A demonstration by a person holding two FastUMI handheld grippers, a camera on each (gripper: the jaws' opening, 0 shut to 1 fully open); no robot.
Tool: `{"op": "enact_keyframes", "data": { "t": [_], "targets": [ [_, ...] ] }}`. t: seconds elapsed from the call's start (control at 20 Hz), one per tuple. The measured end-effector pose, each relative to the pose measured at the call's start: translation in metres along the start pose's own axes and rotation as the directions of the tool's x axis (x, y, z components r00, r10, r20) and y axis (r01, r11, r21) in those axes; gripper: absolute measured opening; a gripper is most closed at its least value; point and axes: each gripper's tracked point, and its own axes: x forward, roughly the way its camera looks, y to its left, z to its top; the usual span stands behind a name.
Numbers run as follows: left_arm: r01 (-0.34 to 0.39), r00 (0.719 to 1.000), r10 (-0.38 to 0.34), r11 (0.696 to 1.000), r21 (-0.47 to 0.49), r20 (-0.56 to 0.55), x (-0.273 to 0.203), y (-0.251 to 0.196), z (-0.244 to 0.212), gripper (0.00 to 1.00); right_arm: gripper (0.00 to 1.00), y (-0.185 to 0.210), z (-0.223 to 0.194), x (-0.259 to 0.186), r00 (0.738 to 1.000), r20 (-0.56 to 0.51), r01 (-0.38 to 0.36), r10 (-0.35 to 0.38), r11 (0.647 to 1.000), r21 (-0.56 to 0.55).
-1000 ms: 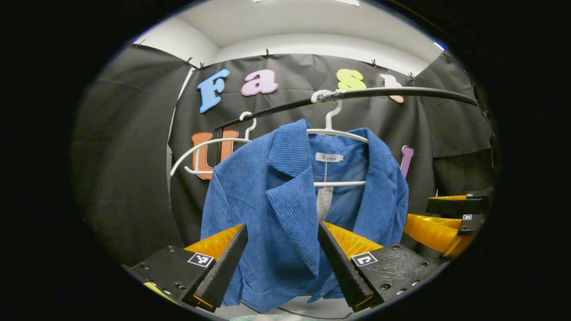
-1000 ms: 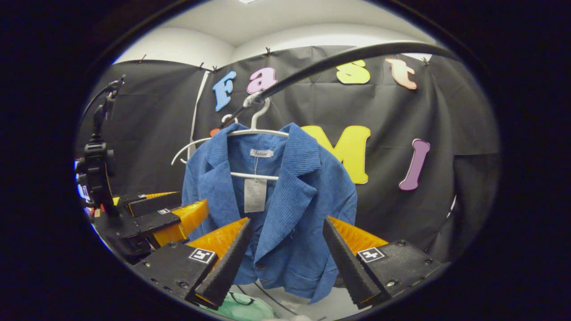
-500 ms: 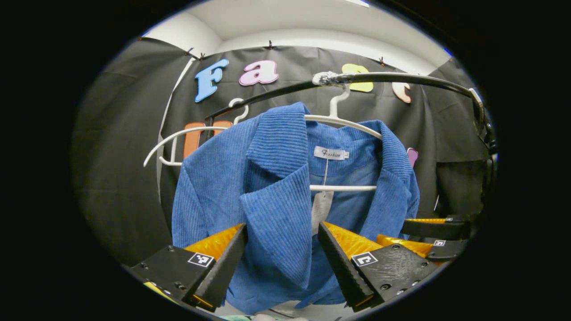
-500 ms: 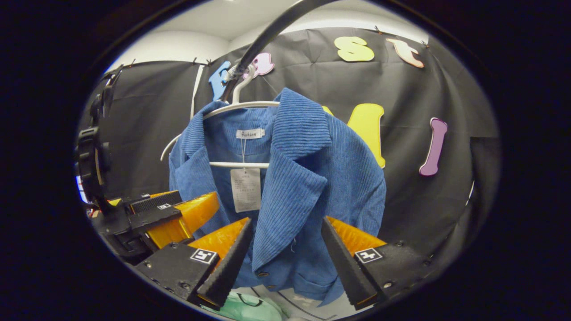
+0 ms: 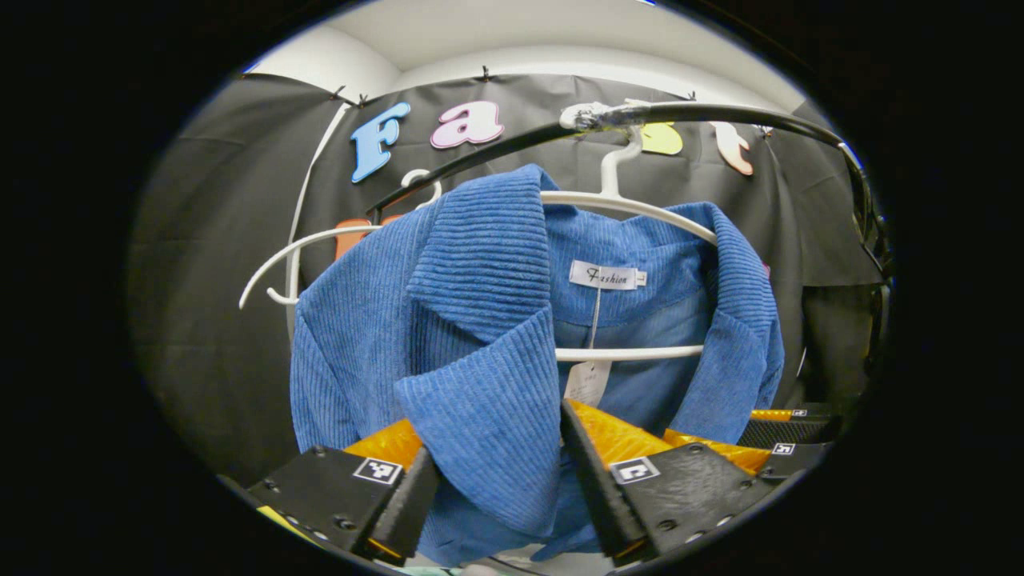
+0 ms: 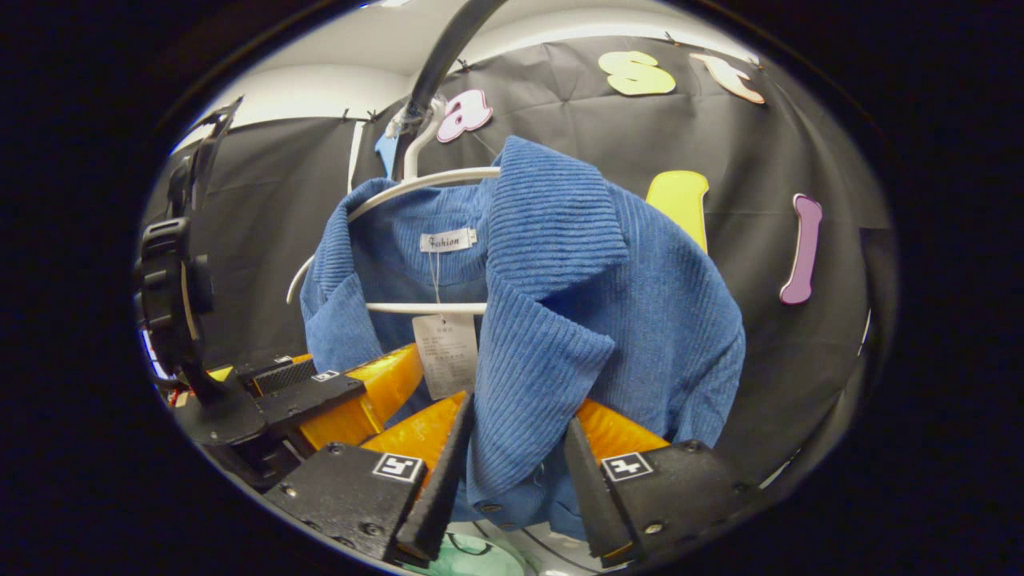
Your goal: Grasp the clothes on the hanger with both hands and then place them into the laundry hamper below.
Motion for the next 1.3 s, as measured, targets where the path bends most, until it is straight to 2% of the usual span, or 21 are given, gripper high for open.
{"op": "enact_keyframes", "data": {
  "t": [0.05, 0.1, 0.15, 0.3, 0.35, 0.4, 0.45, 0.75, 1.3],
  "targets": [
    [0.005, 1.000, -0.005, 1.000, -0.001, -0.005, 0.001, 0.000, -0.001, 0.66, 0.58, 0.001, 0.001, 0.002, 1.000, -0.002, -0.011, 0.011, 1.000, 0.006],
    [0.022, 1.000, -0.022, 1.000, -0.006, -0.016, 0.002, -0.003, -0.004, 0.56, 0.52, -0.002, 0.002, 0.005, 1.000, -0.004, 0.001, -0.001, 1.000, 0.010],
    [0.017, 1.000, -0.017, 1.000, -0.007, -0.022, 0.000, -0.001, -0.006, 0.45, 0.40, -0.007, 0.001, 0.006, 1.000, 0.000, 0.010, -0.010, 1.000, 0.013],
    [-0.037, 0.998, 0.037, 0.999, 0.017, -0.047, 0.000, 0.017, -0.012, 0.10, 0.16, -0.011, -0.002, 0.004, 1.000, -0.005, 0.016, -0.016, 1.000, 0.022],
    [-0.018, 0.999, 0.019, 1.000, 0.022, -0.048, 0.000, 0.014, -0.011, 0.12, 0.10, -0.012, -0.003, 0.004, 1.000, -0.005, 0.005, -0.005, 0.999, 0.032],
    [-0.033, 0.998, 0.035, 0.999, 0.036, -0.053, -0.001, 0.018, -0.010, 0.12, 0.08, -0.012, -0.003, 0.005, 1.000, -0.014, -0.009, 0.010, 0.999, 0.046],
    [-0.039, 0.998, 0.042, 0.998, 0.050, -0.056, -0.001, 0.023, -0.012, 0.02, 0.05, -0.012, -0.001, 0.002, 0.999, -0.020, -0.033, 0.035, 0.997, 0.074],
    [-0.046, 0.997, 0.049, 0.997, 0.060, -0.058, -0.009, 0.033, -0.010, 0.02, 0.04, -0.025, 0.002, -0.011, 0.996, -0.013, -0.086, 0.090, 0.979, 0.186],
    [-0.180, 0.984, 0.180, 0.983, 0.045, -0.002, -0.031, 0.089, 0.025, 0.02, 0.04, -0.095, 0.042, -0.043, 0.994, 0.102, 0.005, -0.028, 0.976, 0.216]
  ]
}}
